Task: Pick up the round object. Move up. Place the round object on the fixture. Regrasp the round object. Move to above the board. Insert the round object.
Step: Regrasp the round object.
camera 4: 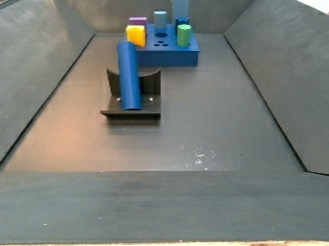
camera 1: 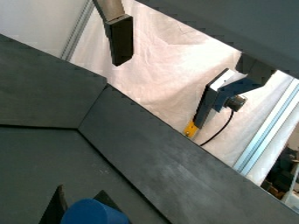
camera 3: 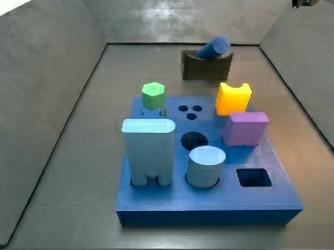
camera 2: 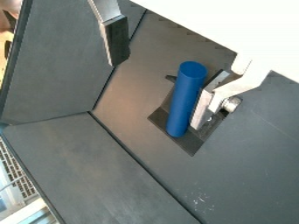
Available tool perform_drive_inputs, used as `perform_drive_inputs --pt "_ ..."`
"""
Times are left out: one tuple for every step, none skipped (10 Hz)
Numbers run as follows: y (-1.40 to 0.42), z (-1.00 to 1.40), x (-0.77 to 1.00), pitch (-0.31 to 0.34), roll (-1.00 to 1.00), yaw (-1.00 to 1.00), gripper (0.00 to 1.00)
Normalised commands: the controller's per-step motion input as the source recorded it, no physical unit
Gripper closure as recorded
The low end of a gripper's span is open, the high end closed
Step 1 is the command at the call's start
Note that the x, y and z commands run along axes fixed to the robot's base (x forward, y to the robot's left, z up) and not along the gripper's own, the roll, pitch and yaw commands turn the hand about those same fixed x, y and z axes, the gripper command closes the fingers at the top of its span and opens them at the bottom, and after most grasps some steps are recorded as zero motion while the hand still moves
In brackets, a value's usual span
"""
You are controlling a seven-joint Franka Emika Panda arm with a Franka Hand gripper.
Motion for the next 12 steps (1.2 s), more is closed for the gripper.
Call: perform_drive_inputs --pt "-0.05 -0.01 0.08 0.015 0.16 0.2 0.0" --pt "0.04 -1.0 0.03 0.014 0.11 0.28 0.0" --pt "0.04 -1.0 0.04 0.005 0.11 0.26 0.0" --pt "0.04 -1.0 0.05 -0.054 0.1 0.21 0.0" --pt "0.04 -1.0 0.06 -0.085 0.1 0.19 0.0" --pt "0.03 -1.0 0.07 -0.131 0.09 0.13 0.0" --pt "0.03 -1.0 0.08 -0.148 0.08 0.09 0.0" --pt "0.03 -1.0 0.09 -0.149 0.08 0.04 0.0" --pt "0.03 -1.0 0.1 -0.145 0.08 0.02 0.0" --pt "0.02 -1.0 0.1 -0.127 0.08 -0.02 0.0" --pt "0.02 -0.97 0.1 -0.114 0.08 -0.04 0.0" --pt "0.01 -0.68 0.08 -0.076 0.07 -0.06 0.0"
